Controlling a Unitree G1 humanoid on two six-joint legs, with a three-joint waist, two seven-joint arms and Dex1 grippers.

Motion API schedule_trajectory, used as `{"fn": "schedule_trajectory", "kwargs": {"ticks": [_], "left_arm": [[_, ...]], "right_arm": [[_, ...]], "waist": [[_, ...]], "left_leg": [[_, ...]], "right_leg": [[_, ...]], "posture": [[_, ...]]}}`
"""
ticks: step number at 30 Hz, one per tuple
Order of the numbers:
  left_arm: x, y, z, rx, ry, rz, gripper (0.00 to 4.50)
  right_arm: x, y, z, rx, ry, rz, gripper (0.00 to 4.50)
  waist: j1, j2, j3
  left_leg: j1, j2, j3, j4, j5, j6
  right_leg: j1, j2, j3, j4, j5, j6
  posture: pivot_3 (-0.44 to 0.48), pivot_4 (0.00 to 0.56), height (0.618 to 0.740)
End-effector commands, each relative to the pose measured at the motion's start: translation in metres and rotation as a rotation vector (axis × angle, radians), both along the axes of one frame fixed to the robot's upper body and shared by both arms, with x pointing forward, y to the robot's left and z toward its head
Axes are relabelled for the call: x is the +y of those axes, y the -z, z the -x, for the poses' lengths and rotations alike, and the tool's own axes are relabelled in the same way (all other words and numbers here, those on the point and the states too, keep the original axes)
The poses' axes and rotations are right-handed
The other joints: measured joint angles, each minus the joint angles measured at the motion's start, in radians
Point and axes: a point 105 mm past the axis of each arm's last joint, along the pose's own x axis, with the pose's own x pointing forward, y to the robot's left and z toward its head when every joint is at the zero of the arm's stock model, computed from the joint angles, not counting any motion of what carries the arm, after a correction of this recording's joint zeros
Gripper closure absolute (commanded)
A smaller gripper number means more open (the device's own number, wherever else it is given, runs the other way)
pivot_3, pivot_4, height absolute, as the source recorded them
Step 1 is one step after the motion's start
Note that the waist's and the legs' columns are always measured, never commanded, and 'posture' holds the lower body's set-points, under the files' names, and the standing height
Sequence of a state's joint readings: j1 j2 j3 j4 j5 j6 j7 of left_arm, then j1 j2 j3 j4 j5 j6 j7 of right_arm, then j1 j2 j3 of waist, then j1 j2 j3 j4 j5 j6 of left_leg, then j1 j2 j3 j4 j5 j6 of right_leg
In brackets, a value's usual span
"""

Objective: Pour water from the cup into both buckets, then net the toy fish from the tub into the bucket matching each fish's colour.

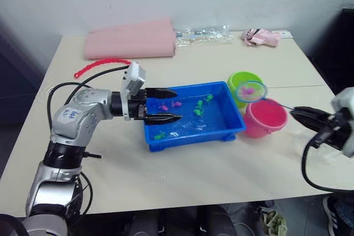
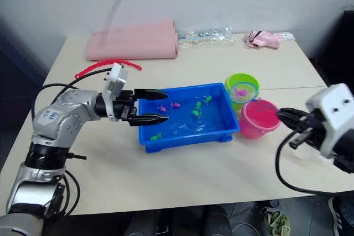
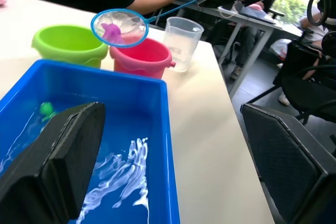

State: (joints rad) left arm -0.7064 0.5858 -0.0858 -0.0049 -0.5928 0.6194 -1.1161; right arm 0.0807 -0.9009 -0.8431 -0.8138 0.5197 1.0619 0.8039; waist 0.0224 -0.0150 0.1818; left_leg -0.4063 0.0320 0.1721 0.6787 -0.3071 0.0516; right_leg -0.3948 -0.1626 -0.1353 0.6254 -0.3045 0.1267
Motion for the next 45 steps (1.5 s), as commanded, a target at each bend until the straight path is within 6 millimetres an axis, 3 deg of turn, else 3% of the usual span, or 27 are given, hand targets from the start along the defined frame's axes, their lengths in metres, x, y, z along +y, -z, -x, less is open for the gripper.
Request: {"fn": "schedule_trajectory", "kwargs": {"ticks": [1,6,10,15,20,26,32,38,45], "left_arm": [[-0.008,-0.006,-0.002,-0.043,0.048,0.009,0.01],[-0.017,-0.006,-0.004,-0.052,0.083,0.024,0.01],[-0.017,-0.004,-0.006,-0.072,0.084,0.006,0.01],[-0.015,-0.008,-0.01,-0.08,0.067,0.019,0.01],[-0.013,-0.009,-0.01,-0.082,0.053,0.025,0.01],[-0.007,-0.009,-0.009,-0.082,0.02,0.026,0.01],[-0.003,-0.012,-0.008,-0.086,-0.001,0.024,0.01],[-0.003,-0.013,-0.011,-0.089,-0.01,0.021,0.01],[-0.004,-0.013,-0.01,-0.092,-0.013,0.025,0.01]], "right_arm": [[-0.014,-0.013,0.014,-0.069,0.071,0.193,4.5],[-0.028,0.0,0.018,-0.099,0.072,0.566,4.5],[-0.035,0.009,0.016,-0.159,-0.05,1.103,4.5],[-0.028,0.004,0.011,-0.323,-0.194,1.419,4.5],[-0.033,0.01,0.008,-0.359,-0.241,1.442,4.5],[-0.035,0.004,0.004,-0.409,-0.289,1.532,4.5],[-0.023,0.021,0.005,-0.412,-0.44,1.534,4.5],[-0.035,0.007,-0.005,-0.417,-0.401,1.567,4.5],[-0.026,0.007,-0.007,-0.427,-0.418,1.549,4.5]], "waist": [[0.001,0.0,0.0],[0.001,0.0,0.0],[-0.001,0.0,0.0],[-0.005,0.0,0.0],[-0.007,0.0,0.0],[-0.013,0.0,0.0],[-0.022,0.0,0.0],[-0.027,0.0,0.0],[-0.024,0.0,0.0]], "left_leg": [[0.0,0.0,0.0,0.0,0.0,0.0],[0.0,-0.001,0.0,0.001,0.0,0.001],[0.0,-0.001,0.001,0.002,0.0,0.001],[0.001,0.0,0.001,0.002,0.0,0.0],[0.001,0.0,0.0,0.002,0.001,0.0],[0.001,0.0,0.0,0.002,0.001,0.0],[0.001,0.0,-0.001,0.002,0.001,0.0],[0.001,0.0,-0.001,0.003,0.001,0.001],[0.001,0.0,-0.001,0.002,0.001,0.001]], "right_leg": [[0.0,0.0,0.0,0.0,0.0,0.0],[0.001,0.0,0.0,-0.002,0.0,0.001],[0.001,0.0,0.0,-0.001,0.001,0.002],[0.001,0.0,0.001,-0.001,0.0,0.002],[0.001,0.0,0.0,-0.002,0.0,0.001],[0.002,0.0,0.0,-0.001,0.0,0.002],[0.002,0.0,0.0,-0.002,0.0,0.001],[0.002,-0.001,0.0,-0.001,0.0,0.001],[0.002,-0.001,0.0,0.0,0.0,0.001]], "posture": [[0.0,0.15,0.738],[0.0,0.15,0.738],[0.0,0.15,0.738],[0.0,0.15,0.738],[0.0,0.15,0.738],[0.0,0.15,0.738],[0.0,0.15,0.738],[0.0,0.15,0.738],[0.0,0.15,0.738]]}}
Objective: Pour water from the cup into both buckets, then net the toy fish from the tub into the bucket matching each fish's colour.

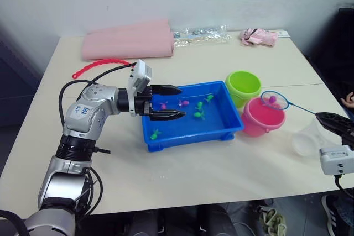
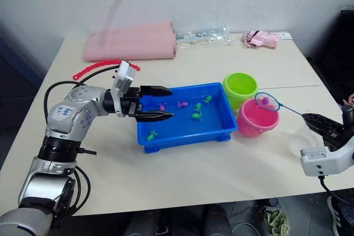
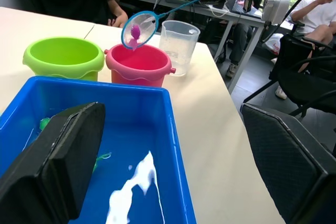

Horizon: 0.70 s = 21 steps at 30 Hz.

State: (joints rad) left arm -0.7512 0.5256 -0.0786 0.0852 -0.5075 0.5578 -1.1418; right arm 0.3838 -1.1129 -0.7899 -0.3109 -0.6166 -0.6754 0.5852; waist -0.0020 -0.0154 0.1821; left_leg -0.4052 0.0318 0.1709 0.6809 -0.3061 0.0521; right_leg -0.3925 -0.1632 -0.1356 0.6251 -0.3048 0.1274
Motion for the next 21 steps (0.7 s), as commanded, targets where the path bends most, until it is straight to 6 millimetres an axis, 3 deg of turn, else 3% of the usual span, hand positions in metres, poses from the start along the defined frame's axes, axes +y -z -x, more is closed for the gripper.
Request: {"fn": "schedule_trajectory", "kwargs": {"ticks": [1,6,10,13,17,21], "left_arm": [[0.001,-0.013,0.004,-0.056,0.005,0.019,0.01],[0.001,-0.014,0.001,-0.059,-0.002,0.018,0.01],[-0.002,-0.014,0.001,-0.061,0.008,0.017,0.01],[-0.003,-0.015,-0.001,-0.062,0.006,0.023,0.01],[0.004,-0.011,-0.003,-0.051,-0.015,0.007,0.01],[0.019,-0.006,-0.009,-0.035,-0.078,-0.013,0.01]], "right_arm": [[0.008,-0.006,0.002,-0.019,-0.027,0.008,4.5],[-0.002,-0.021,-0.002,-0.074,0.025,0.002,4.5],[0.008,-0.01,0.003,-0.017,-0.005,-0.021,4.5],[-0.004,-0.029,-0.004,-0.092,0.085,-0.127,4.5],[0.008,-0.033,-0.005,-0.016,0.113,-0.522,4.5],[0.033,-0.033,-0.012,0.125,0.105,-0.937,4.5]], "waist": [[0.001,0.0,0.0],[-0.001,0.0,0.0],[0.002,0.0,0.0],[0.0,0.0,0.0],[0.001,0.0,0.0],[-0.002,0.0,0.0]], "left_leg": [[0.0,0.0,0.0,0.0,0.0,0.0],[0.0,0.0,0.0,0.001,0.0,0.0],[0.0,0.0,-0.001,0.001,0.0,0.0],[0.0,0.0,0.0,0.001,0.0,0.0],[0.0,0.0,-0.001,0.001,0.0,0.0],[0.0,0.001,-0.002,0.001,0.0,0.0]], "right_leg": [[0.0,0.0,0.0,0.0,0.0,0.0],[0.0,0.0,0.0,0.0,0.0,0.0],[0.0,0.0,0.0,0.0,0.0,0.0],[0.0,0.0,0.0,0.0,0.0,0.0],[0.0,0.0,0.0,0.001,0.0,0.0],[0.001,0.0,-0.001,0.001,0.0,0.0]], "posture": [[0.0,0.15,0.738],[0.0,0.15,0.738],[0.0,0.15,0.738],[0.0,0.15,0.738],[0.0,0.15,0.738],[0.0,0.15,0.738]]}}
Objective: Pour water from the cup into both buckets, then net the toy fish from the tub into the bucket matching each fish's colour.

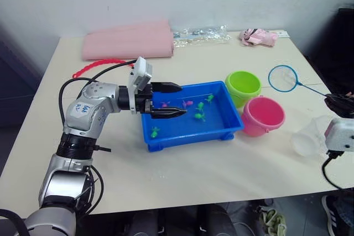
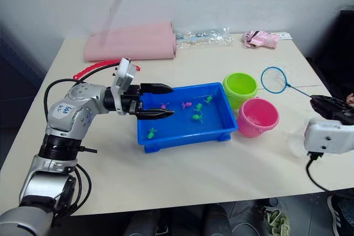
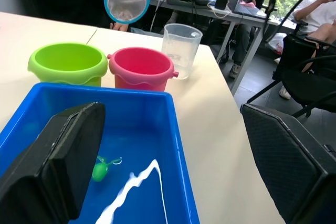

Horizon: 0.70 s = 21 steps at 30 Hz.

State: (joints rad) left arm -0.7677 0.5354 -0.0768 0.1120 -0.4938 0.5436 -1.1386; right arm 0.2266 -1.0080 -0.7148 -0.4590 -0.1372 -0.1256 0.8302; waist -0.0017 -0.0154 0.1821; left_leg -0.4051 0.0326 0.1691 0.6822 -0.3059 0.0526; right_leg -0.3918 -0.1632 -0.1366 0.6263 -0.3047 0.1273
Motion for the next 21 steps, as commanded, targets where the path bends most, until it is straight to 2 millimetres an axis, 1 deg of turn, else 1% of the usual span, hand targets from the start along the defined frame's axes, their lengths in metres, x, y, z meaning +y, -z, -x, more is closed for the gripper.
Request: {"fn": "schedule_trajectory", "kwargs": {"ticks": [1,3,6,8,10,13,16,18,21], "left_arm": [[0.018,-0.003,-0.004,-0.02,-0.064,-0.007,0.01],[0.025,0.0,-0.002,-0.019,-0.085,-0.025,0.01],[0.034,0.007,0.004,-0.016,-0.117,-0.055,0.01],[0.037,0.011,0.007,-0.017,-0.139,-0.069,0.01],[0.04,0.012,0.011,-0.029,-0.162,-0.077,0.01],[0.044,0.011,0.015,-0.039,-0.2,-0.073,0.01],[0.049,0.01,0.021,-0.042,-0.236,-0.073,0.01],[0.054,0.01,0.025,-0.043,-0.263,-0.074,0.01],[0.058,0.009,0.028,-0.047,-0.3,-0.069,0.01]], "right_arm": [[0.028,-0.007,-0.005,0.093,-0.049,-0.382,4.5],[0.046,-0.003,-0.011,0.191,-0.07,-0.572,4.5],[0.077,0.017,-0.012,0.454,-0.117,-0.808,4.5],[0.096,0.029,-0.013,0.608,-0.135,-0.927,4.5],[0.111,0.039,-0.021,0.706,-0.14,-1.016,4.5],[0.123,0.052,-0.036,0.783,-0.106,-1.082,4.5],[0.134,0.072,-0.046,0.892,-0.067,-1.071,4.5],[0.142,0.081,-0.053,0.937,-0.058,-1.093,4.5],[0.144,0.09,-0.063,0.955,-0.013,-1.104,4.5]], "waist": [[-0.005,0.0,0.0],[-0.004,0.0,0.0],[-0.005,0.0,0.0],[-0.002,0.0,0.0],[0.0,0.0,0.0],[0.003,0.0,0.0],[0.0,0.0,0.0],[-0.003,0.0,0.0],[-0.003,0.0,0.0]], "left_leg": [[0.0,0.0,0.0,0.0,0.0,0.0],[0.0,0.0,0.0,0.0,0.0,0.0],[-0.001,0.0,-0.002,0.0,0.0,0.0],[-0.002,0.0,-0.005,0.0,0.0,0.0],[-0.003,0.0,-0.006,0.0,0.0,0.0],[-0.005,-0.002,-0.007,0.0,0.0,0.0],[-0.005,-0.003,-0.007,0.0,0.0,0.001],[-0.005,-0.002,-0.006,-0.001,0.0,0.0],[-0.005,-0.002,-0.004,-0.001,0.0,0.0]], "right_leg": [[0.0,-0.001,0.0,0.0,0.0,0.0],[-0.001,-0.001,0.001,0.0,0.0,0.0],[0.0,-0.002,0.001,0.0,-0.001,-0.001],[0.0,-0.003,0.003,0.0,-0.001,-0.002],[0.0,-0.003,0.002,0.001,-0.001,-0.002],[0.0,-0.004,0.001,0.0,-0.001,-0.002],[0.0,-0.004,0.0,0.001,0.0,-0.001],[-0.001,-0.003,0.0,0.001,0.0,-0.001],[-0.002,-0.002,-0.005,0.002,0.0,-0.001]], "posture": [[0.0,0.15,0.738],[0.0,0.15,0.738],[0.0,0.15,0.738],[0.0,0.15,0.738],[0.0,0.15,0.738],[0.0,0.15,0.738],[0.0,0.15,0.738],[0.0,0.15,0.738],[0.0,0.15,0.738]]}}
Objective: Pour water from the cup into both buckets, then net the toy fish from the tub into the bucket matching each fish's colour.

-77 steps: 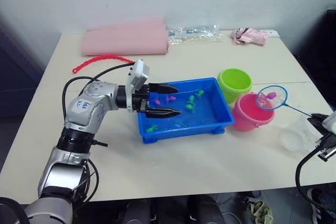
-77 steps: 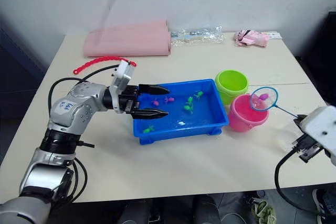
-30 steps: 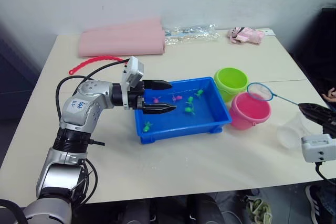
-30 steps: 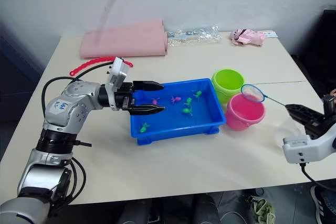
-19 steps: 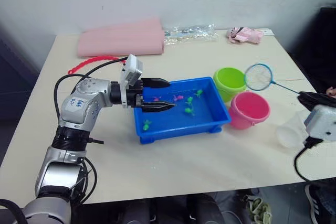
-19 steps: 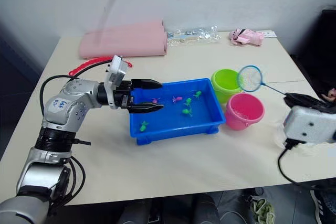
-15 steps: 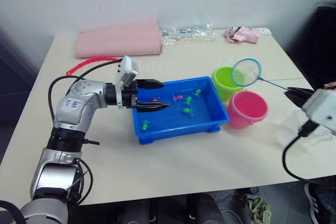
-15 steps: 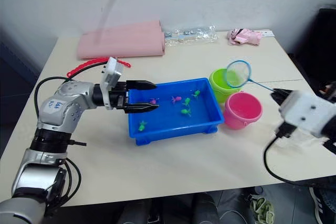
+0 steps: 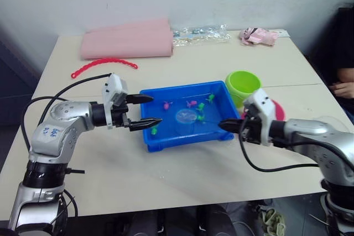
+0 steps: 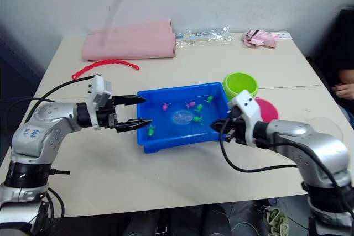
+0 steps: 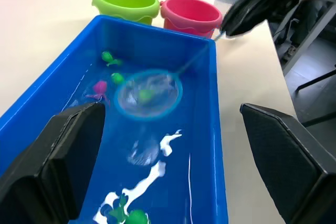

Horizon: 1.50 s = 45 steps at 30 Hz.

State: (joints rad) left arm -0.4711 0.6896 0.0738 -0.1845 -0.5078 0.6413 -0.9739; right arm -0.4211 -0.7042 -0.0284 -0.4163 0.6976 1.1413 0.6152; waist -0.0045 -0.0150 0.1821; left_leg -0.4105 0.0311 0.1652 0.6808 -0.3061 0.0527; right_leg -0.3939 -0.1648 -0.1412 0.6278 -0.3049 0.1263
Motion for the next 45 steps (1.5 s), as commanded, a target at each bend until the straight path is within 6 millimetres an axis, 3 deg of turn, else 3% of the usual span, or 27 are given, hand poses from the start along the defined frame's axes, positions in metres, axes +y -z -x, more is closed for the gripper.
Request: {"fn": "schedule_trajectory", "kwargs": {"ticks": [1,8,16,20,29,35,45], "left_arm": [[0.005,-0.014,0.007,-0.057,-0.027,0.013,0.01],[0.009,-0.016,0.012,-0.061,-0.07,0.021,0.01],[0.006,-0.018,0.009,-0.067,-0.071,0.034,0.01],[0.003,-0.019,0.007,-0.068,-0.057,0.038,0.01],[-0.006,-0.019,0.001,-0.067,-0.014,0.048,0.01],[-0.009,-0.019,-0.002,-0.068,0.0,0.052,0.01],[-0.011,-0.022,-0.003,-0.081,0.006,0.057,0.01]], "right_arm": [[-0.002,0.0,-0.011,-0.006,0.032,0.022,4.5],[-0.014,-0.007,-0.043,-0.017,0.182,-0.034,4.5],[-0.022,-0.018,-0.059,-0.037,0.296,-0.082,4.5],[-0.024,-0.021,-0.056,-0.036,0.302,-0.08,4.5],[-0.023,-0.032,-0.026,-0.013,0.242,-0.073,4.5],[-0.043,-0.038,-0.022,-0.045,0.293,0.001,4.5],[-0.055,-0.023,-0.027,-0.032,0.342,0.057,4.5]], "waist": [[0.001,0.0,0.0],[0.002,0.0,0.0],[0.0,0.0,0.0],[0.0,0.0,0.0],[0.0,0.0,0.0],[0.002,0.0,0.0],[0.0,0.0,0.0]], "left_leg": [[0.0,0.0,0.0,0.0,0.0,0.0],[0.0,0.0,0.001,0.0,0.0,0.0],[0.0,0.0,0.002,-0.001,0.0,0.0],[0.0,0.0,0.003,-0.001,0.0,0.0],[0.0,0.0,0.004,-0.003,0.0,0.0],[0.0,0.0,0.005,-0.003,0.0,0.0],[0.0,0.0,0.005,-0.004,0.0,0.0]], "right_leg": [[0.0,0.0,0.0,0.0,0.0,0.0],[0.0,0.0,0.0,0.0,0.001,0.001],[-0.001,0.0,0.0,-0.001,0.001,0.001],[-0.001,0.0,0.001,0.0,0.001,0.001],[-0.002,0.001,0.002,-0.001,0.001,0.001],[-0.003,0.001,0.003,-0.001,0.001,0.001],[-0.003,0.001,0.003,-0.001,0.001,0.001]], "posture": [[0.0,0.15,0.738],[0.0,0.15,0.738],[0.0,0.15,0.738],[0.0,0.15,0.738],[0.0,0.15,0.738],[0.0,0.15,0.738],[0.0,0.15,0.738]]}}
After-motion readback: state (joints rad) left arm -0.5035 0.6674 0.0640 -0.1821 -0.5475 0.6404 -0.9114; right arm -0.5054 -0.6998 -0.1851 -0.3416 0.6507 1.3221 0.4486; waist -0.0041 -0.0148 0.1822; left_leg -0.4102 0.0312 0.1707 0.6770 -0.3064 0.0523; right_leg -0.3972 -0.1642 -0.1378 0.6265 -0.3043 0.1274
